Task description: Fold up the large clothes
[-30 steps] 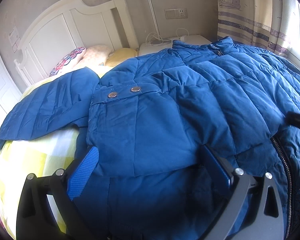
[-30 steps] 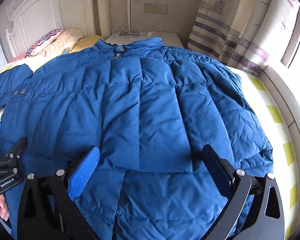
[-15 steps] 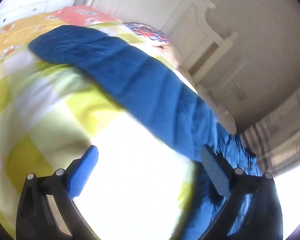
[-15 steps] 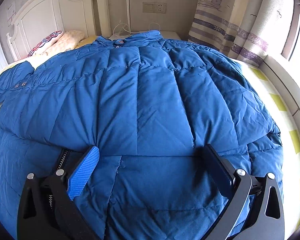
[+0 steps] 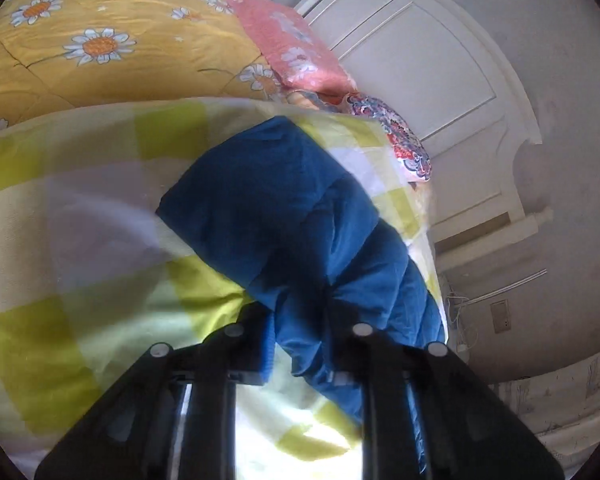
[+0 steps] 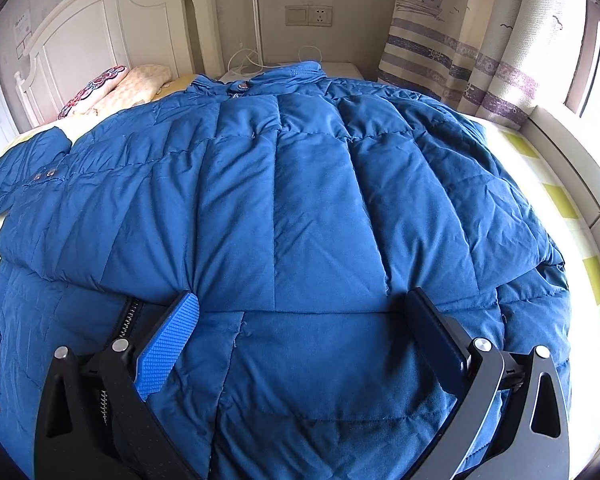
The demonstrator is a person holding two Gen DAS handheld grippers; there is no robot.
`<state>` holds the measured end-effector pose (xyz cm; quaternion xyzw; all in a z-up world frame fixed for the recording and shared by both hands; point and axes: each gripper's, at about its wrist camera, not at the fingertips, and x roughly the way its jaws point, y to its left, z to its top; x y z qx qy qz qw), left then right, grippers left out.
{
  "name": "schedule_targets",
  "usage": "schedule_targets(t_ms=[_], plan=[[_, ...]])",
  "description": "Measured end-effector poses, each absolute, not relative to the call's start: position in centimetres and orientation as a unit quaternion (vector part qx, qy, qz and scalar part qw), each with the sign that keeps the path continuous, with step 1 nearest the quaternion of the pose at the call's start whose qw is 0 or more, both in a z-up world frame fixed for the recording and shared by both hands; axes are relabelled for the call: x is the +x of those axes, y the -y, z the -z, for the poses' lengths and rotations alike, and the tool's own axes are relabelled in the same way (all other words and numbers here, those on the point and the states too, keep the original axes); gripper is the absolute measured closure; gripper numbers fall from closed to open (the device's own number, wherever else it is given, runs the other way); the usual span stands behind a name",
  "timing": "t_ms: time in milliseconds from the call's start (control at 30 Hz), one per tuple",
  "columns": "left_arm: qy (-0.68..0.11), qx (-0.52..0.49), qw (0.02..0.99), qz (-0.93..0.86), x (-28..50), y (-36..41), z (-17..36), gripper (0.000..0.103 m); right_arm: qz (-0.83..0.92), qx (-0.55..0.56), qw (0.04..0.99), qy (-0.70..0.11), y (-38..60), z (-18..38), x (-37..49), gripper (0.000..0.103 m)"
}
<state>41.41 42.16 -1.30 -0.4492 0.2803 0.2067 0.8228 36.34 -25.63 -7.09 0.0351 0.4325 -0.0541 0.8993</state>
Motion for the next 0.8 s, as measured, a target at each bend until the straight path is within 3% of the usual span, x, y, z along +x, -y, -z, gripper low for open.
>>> schedule_targets(t_ms=[267, 400, 533, 633, 700, 800], plan=[[-0.221, -0.195, 0.956, -0.011, 41.9, -16.6, -9.5, 0.089, 0.054, 0.039, 0.902, -0.428, 25.9, 7.0, 36.3, 0.005], [-0.271, -0.094, 0.952, 0.111, 42.3, -1.9, -6.9, 0.089, 0.055, 0.040, 0.901, -0.429, 26.0, 7.0, 36.4, 0.004], [-0.351, -0.013, 0.923, 0.158, 43.5, 8.0, 0.0, 0.087, 0.053, 0.045, 0.900, -0.430, 26.1, 7.1, 36.4, 0.004], [-0.370, 0.052, 0.914, 0.156, 43.2, 11.2, 4.0, 0.077, 0.051, 0.049, 0.900, -0.429, 26.3, 7.1, 36.4, 0.004], [-0.385, 0.069, 0.905, 0.169, 42.7, 11.1, 5.3, 0.051, 0.050, 0.050, 0.900, -0.430, 26.3, 7.1, 36.5, 0.004], [-0.351, 0.096, 0.920, 0.147, 40.6, 9.9, 4.2, 0.032, 0.047, 0.055, 0.900, -0.429, 26.5, 7.1, 36.5, 0.004]])
